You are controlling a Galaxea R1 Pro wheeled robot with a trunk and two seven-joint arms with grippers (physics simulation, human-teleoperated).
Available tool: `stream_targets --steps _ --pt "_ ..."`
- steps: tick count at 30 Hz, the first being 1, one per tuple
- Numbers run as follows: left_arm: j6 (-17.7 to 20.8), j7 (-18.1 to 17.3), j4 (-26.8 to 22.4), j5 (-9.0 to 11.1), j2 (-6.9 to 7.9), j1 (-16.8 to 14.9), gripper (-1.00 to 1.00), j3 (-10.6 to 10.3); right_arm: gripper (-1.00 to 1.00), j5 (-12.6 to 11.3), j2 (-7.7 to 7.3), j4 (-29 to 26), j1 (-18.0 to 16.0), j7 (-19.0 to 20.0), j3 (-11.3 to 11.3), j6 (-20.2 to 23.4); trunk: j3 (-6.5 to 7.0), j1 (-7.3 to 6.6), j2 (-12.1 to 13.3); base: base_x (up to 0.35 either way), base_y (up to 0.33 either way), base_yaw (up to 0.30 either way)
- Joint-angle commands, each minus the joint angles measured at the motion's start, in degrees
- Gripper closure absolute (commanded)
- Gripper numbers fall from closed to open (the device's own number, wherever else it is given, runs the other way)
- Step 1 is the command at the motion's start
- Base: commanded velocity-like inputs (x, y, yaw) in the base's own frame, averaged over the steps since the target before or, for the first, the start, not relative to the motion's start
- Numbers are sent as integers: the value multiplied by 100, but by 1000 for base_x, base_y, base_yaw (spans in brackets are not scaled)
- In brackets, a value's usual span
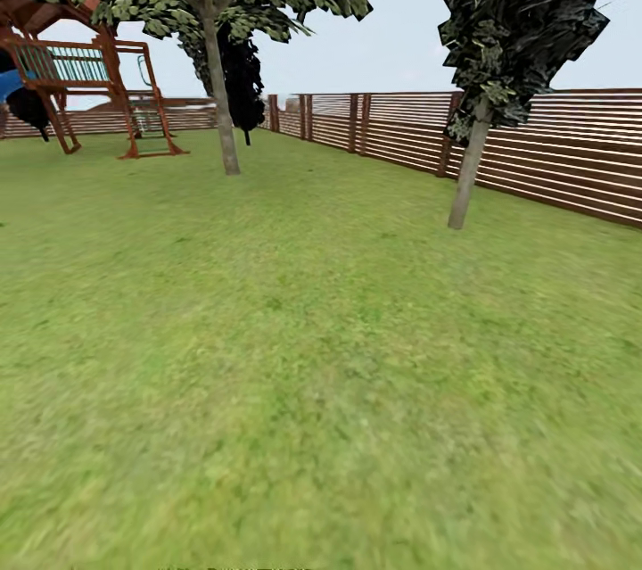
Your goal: Take the three Easter eggs out of the wicker basket on the lawn in the garden, then place them on the lawn next to a single tree (choose any tree) so that all three eggs are next to the same tree and none are left in the basket.
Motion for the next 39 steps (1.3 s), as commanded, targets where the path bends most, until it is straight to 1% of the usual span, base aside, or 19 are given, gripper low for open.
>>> stream_targets --steps 1,39 --pt "-3 -3 -5 3 0 2 -100 3 -100 1 0 5 -3 -1 0 -24 -8 0 -2 0 0 248" --pt "-3 -3 -5 3 0 2 -100 3 -100 1 -1 5 -3 -1 0 -31 -155 0 -2 0 0 248"
